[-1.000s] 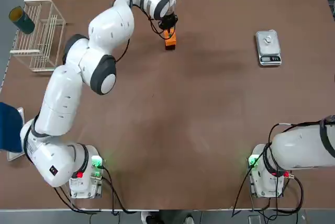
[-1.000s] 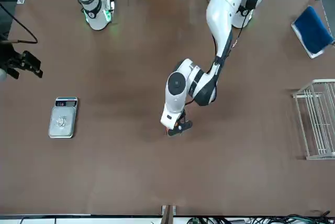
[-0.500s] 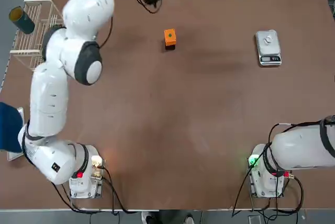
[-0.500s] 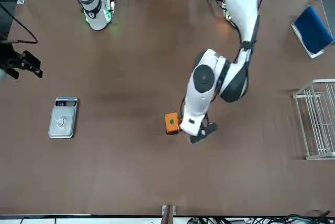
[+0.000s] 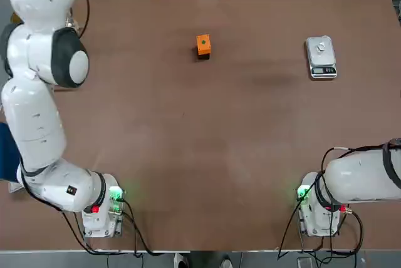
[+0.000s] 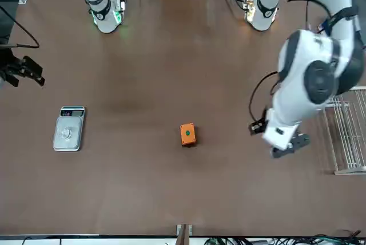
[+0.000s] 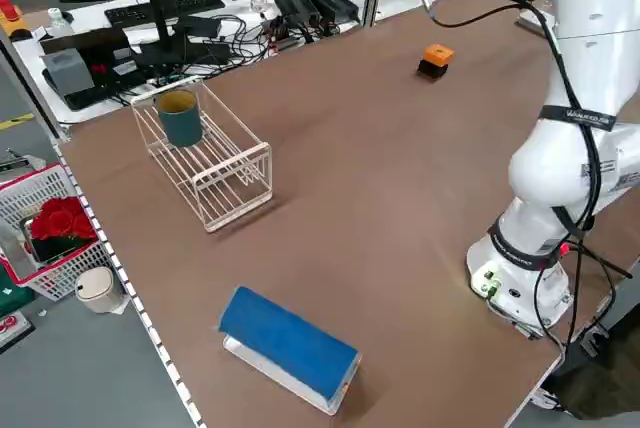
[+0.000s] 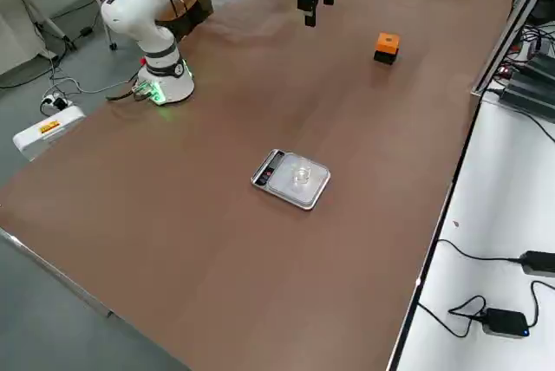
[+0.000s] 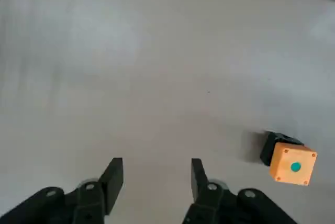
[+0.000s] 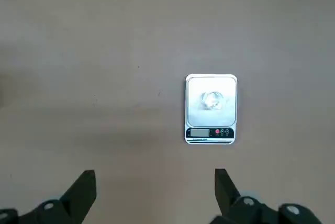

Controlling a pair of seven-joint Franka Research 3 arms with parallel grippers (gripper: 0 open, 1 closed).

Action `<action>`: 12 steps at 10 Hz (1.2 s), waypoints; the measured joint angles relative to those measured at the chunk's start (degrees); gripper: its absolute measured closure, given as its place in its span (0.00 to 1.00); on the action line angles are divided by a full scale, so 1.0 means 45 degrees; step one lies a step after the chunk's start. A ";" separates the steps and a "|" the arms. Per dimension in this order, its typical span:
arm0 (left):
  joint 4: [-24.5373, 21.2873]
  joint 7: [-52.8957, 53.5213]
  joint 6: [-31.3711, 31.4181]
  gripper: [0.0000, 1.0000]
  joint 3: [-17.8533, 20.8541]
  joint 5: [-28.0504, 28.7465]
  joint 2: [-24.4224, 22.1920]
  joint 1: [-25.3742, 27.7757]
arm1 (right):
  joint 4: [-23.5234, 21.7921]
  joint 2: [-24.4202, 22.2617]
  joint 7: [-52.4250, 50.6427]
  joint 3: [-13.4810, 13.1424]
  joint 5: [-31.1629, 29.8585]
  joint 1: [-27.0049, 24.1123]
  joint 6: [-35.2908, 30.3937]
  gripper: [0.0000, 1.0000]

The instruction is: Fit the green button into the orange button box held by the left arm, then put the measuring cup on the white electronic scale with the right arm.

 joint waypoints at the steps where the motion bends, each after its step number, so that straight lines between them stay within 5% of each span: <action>1: -0.0396 0.0525 -0.0014 0.24 -0.0307 -0.0067 -0.0405 0.0646 | 0.0020 -0.0001 0.0000 -0.0088 -0.0004 -0.0014 0.0008 0.00; 3: -0.1307 0.1239 -0.0017 0.00 -0.0902 -0.0057 -0.1424 0.1581 | 0.0081 -0.0004 -0.0001 -0.0315 -0.0004 -0.0021 0.0013 0.00; 8: -0.4603 0.2731 0.0074 0.00 -0.2738 0.0309 -0.5404 0.3673 | 0.0154 -0.0006 -0.0001 -0.0561 -0.0004 -0.0010 0.0015 0.00; 12: -0.5126 0.4216 0.0167 0.00 -0.2642 0.0448 -0.5761 0.3901 | 0.0156 -0.0006 -0.0001 -0.0562 -0.0004 0.0003 0.0015 0.00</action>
